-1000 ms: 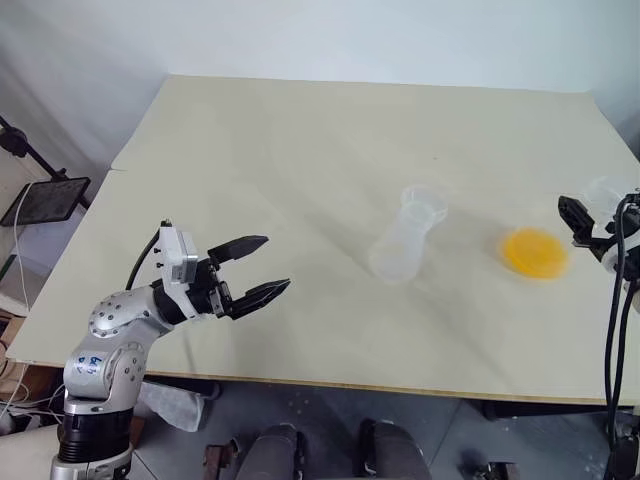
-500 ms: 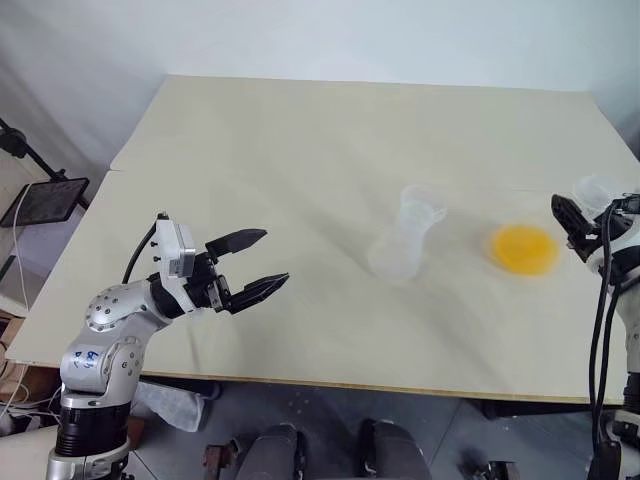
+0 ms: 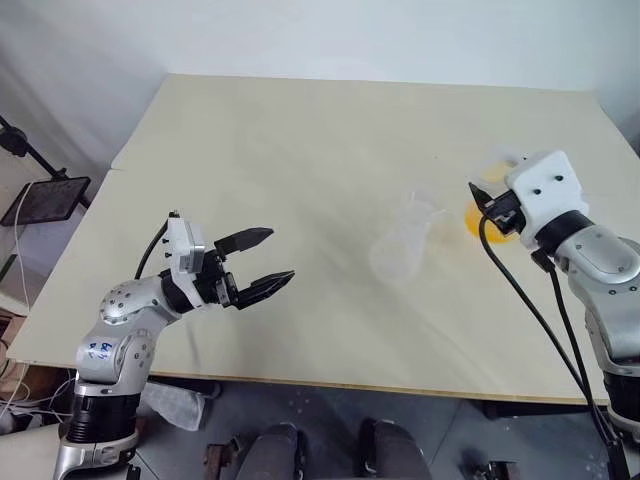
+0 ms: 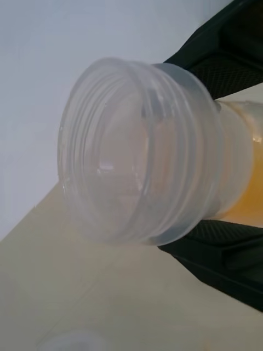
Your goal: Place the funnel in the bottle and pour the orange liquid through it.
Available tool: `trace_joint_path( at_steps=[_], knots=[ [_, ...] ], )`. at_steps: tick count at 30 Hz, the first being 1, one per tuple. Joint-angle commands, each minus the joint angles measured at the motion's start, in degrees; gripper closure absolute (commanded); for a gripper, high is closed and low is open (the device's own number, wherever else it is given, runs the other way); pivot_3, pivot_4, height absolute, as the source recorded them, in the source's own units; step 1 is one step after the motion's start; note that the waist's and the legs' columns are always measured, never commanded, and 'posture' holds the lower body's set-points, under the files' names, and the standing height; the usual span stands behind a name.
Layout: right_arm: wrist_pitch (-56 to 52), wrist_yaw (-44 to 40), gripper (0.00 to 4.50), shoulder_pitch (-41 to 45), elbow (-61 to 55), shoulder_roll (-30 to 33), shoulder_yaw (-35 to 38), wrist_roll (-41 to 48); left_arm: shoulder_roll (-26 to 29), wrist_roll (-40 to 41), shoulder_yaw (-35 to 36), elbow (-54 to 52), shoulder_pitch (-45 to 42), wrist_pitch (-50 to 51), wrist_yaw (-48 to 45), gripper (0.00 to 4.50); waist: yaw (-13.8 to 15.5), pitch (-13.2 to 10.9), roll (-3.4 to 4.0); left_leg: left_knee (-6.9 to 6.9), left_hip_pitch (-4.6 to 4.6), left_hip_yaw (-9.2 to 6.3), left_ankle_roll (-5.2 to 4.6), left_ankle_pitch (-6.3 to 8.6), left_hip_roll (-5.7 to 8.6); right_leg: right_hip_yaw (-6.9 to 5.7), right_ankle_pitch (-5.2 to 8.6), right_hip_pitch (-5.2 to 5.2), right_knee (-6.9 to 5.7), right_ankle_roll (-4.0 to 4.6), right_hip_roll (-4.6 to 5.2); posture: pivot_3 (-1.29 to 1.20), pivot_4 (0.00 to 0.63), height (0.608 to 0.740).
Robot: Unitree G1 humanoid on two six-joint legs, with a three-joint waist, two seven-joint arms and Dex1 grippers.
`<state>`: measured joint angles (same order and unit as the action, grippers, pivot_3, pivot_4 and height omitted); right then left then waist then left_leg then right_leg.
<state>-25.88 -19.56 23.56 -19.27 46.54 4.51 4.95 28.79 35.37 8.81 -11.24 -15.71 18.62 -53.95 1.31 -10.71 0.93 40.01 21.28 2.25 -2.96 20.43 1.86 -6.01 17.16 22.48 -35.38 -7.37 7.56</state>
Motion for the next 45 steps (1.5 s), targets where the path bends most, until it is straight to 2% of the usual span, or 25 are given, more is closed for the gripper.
trace_joint_path(
  at_steps=[1,7,22,45],
  knots=[
    [2.9,2.3,1.99,2.9,-2.5,0.5,-0.3,-6.1,-0.2,-0.6,-0.5,0.4,-1.2,-1.5,-0.3,0.0,-0.1,0.0,0.0,-0.01,0.0,0.01,0.0,0.0,0.0,-0.04,0.0,0.0,0.0,0.0,-0.01,0.0,0.15,0.74],
    [8.5,3.4,1.99,2.9,-3.0,1.9,-4.2,-17.4,-0.5,-0.9,-1.0,1.3,-1.7,-2.4,-0.4,0.0,-0.1,0.0,0.0,-0.02,0.0,0.01,0.0,0.0,-0.01,-0.08,0.0,0.01,0.0,0.0,-0.01,0.0,0.15,0.74],
    [18.2,5.2,1.99,3.6,-0.7,1.7,-7.4,-35.6,-1.2,-1.4,-1.4,2.5,-2.2,-3.5,-0.9,0.0,-0.1,0.0,0.0,-0.02,0.0,0.02,0.03,-0.01,-0.02,-0.13,0.0,0.0,0.03,0.0,-0.04,0.0,0.15,0.74],
    [26.8,5.6,1.99,2.0,0.8,-0.2,-8.2,-49.4,-1.8,-1.8,-1.5,3.7,-3.1,-4.2,-1.0,0.0,-0.2,0.0,0.0,-0.04,0.0,0.02,0.04,-0.02,-0.03,-0.12,0.0,-0.01,0.07,0.0,-0.05,0.0,0.15,0.74]
  ],
)
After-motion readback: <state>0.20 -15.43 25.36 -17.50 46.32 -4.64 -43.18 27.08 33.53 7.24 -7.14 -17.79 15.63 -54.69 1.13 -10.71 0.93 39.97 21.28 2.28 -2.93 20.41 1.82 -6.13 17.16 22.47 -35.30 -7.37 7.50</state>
